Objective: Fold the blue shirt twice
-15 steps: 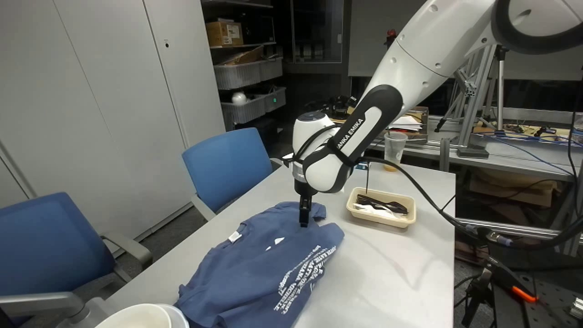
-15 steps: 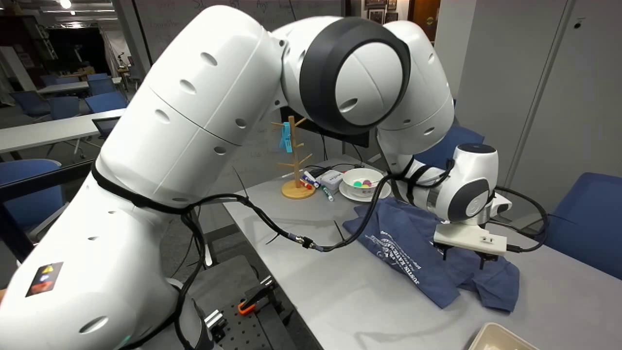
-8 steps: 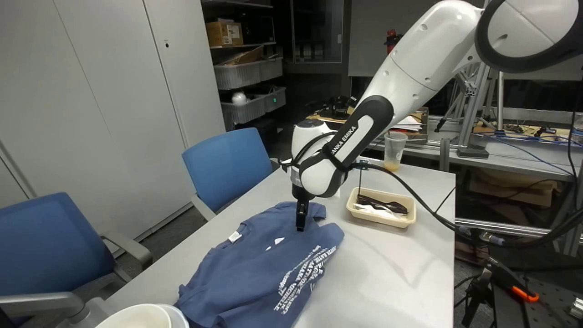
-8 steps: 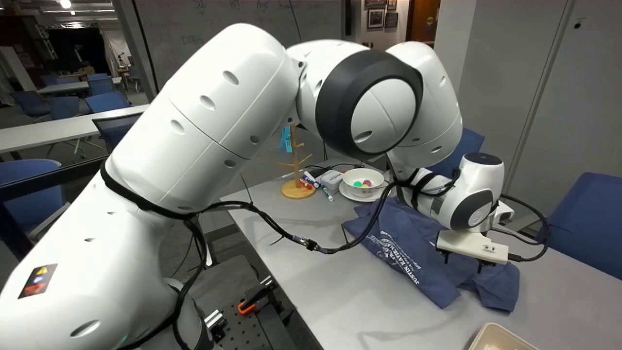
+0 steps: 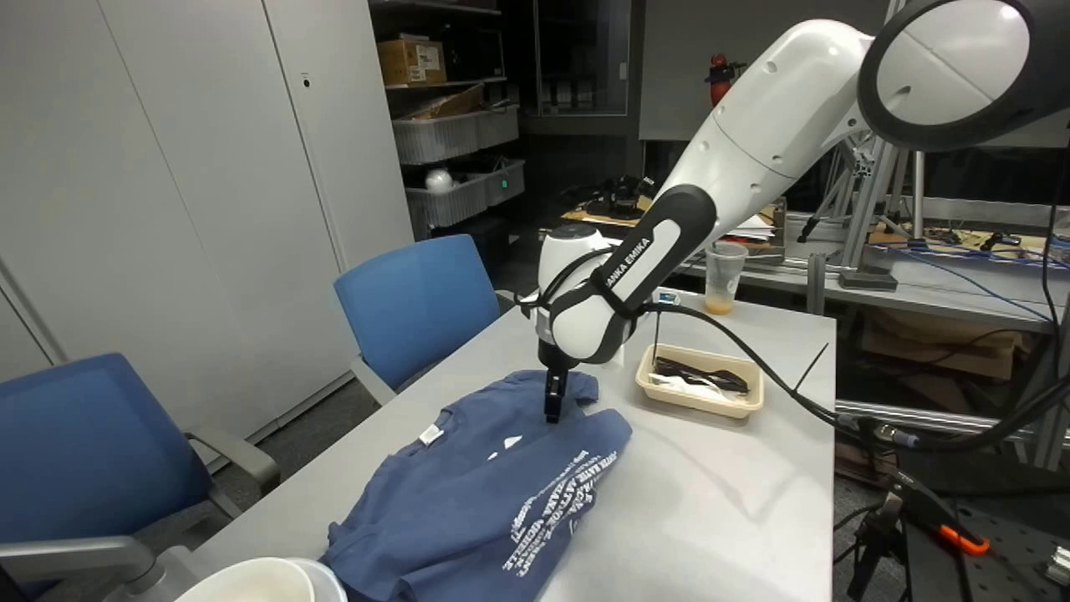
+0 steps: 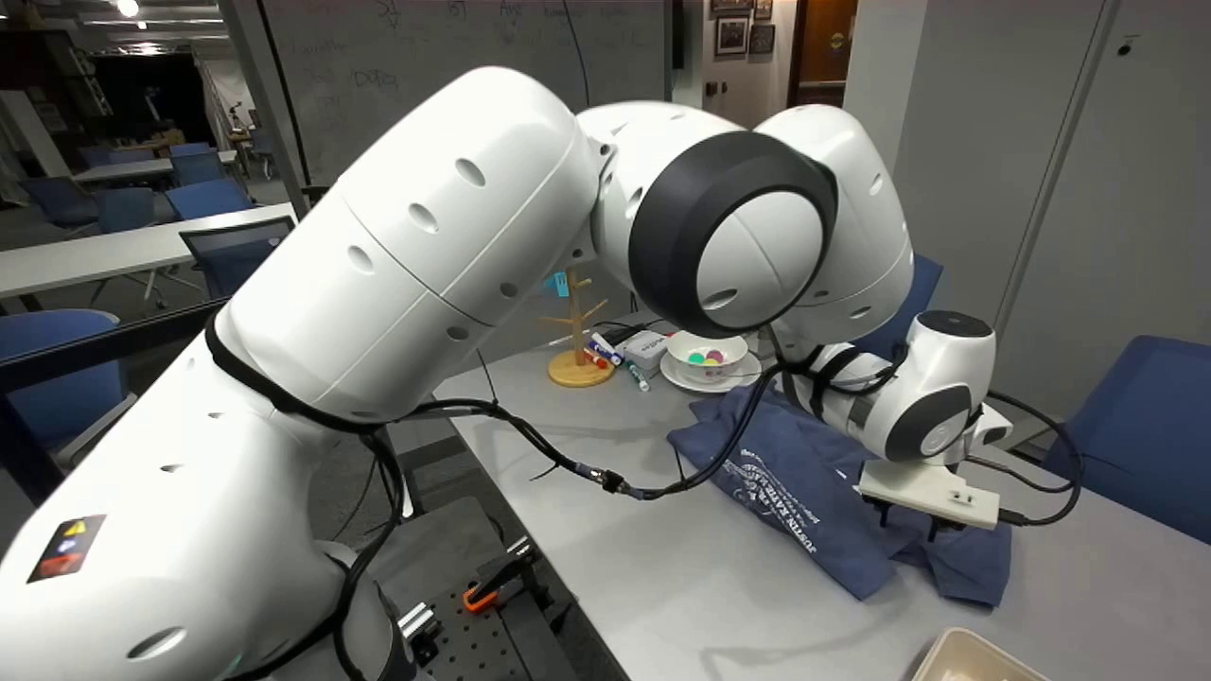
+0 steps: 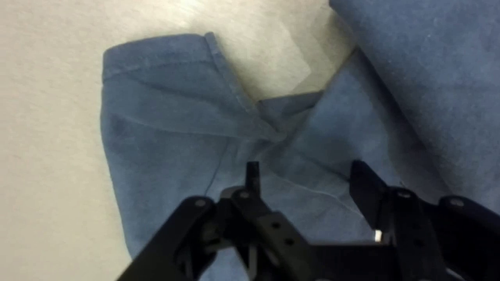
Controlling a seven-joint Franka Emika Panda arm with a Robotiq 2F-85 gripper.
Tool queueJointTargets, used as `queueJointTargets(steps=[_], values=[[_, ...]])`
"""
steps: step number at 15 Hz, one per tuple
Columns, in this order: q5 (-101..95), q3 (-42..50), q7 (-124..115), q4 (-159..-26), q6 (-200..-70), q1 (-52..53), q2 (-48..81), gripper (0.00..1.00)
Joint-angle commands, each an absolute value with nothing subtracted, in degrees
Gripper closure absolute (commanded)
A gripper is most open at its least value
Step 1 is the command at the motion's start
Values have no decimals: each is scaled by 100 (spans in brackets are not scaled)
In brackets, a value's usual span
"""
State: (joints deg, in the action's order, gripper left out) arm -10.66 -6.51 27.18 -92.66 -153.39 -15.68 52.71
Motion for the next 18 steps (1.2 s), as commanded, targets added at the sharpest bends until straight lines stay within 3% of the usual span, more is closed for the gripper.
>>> queueJointTargets(steps=[1,5,13,18], values=[[-892,-729,2926,-9045,-15202,-1616,5352,69],[-900,-715,2905,-9082,-15203,-1606,5273,99],[-961,-629,2839,-9118,-15211,-1527,5158,100],[-1239,-103,2388,-9143,-15518,-1093,4810,100]])
